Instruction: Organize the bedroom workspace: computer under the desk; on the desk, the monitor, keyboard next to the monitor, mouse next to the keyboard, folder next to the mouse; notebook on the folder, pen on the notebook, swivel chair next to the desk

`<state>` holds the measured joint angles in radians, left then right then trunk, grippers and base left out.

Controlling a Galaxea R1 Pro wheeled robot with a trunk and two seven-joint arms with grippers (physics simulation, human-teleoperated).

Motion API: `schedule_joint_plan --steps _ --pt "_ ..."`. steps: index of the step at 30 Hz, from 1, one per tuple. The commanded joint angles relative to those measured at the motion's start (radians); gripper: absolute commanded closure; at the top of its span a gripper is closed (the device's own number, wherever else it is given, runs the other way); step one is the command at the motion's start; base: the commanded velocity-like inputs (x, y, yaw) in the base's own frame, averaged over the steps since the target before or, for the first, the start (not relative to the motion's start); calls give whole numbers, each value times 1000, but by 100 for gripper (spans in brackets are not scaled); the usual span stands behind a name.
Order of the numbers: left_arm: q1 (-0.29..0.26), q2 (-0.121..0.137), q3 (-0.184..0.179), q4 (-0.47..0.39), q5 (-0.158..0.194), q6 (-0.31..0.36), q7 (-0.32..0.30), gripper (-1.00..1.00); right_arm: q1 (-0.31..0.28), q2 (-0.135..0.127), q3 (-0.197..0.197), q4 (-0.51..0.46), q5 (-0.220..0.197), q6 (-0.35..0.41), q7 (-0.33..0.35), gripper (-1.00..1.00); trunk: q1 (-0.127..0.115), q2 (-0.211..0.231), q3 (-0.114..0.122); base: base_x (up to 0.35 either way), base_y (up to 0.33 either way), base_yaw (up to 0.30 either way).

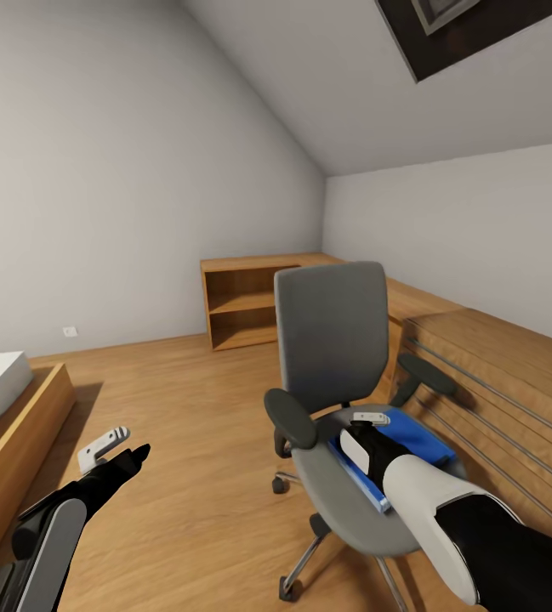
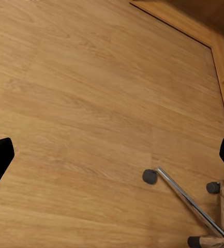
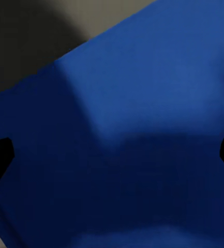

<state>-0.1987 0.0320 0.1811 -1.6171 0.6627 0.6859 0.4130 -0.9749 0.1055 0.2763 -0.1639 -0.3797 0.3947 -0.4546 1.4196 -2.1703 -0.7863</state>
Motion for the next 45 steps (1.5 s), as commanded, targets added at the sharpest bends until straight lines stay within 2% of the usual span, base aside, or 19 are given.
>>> schedule_joint_plan --steps 1,45 --pt "-1 0 0 -1 10 3 9 -100 0 0 9 -2 -8 6 -6 -100 0 0 -1 178 0 0" --pt "-1 0 0 -1 6 2 9 -100 -1 -3 7 -2 -8 6 -4 -100 0 0 -1 70 0 0"
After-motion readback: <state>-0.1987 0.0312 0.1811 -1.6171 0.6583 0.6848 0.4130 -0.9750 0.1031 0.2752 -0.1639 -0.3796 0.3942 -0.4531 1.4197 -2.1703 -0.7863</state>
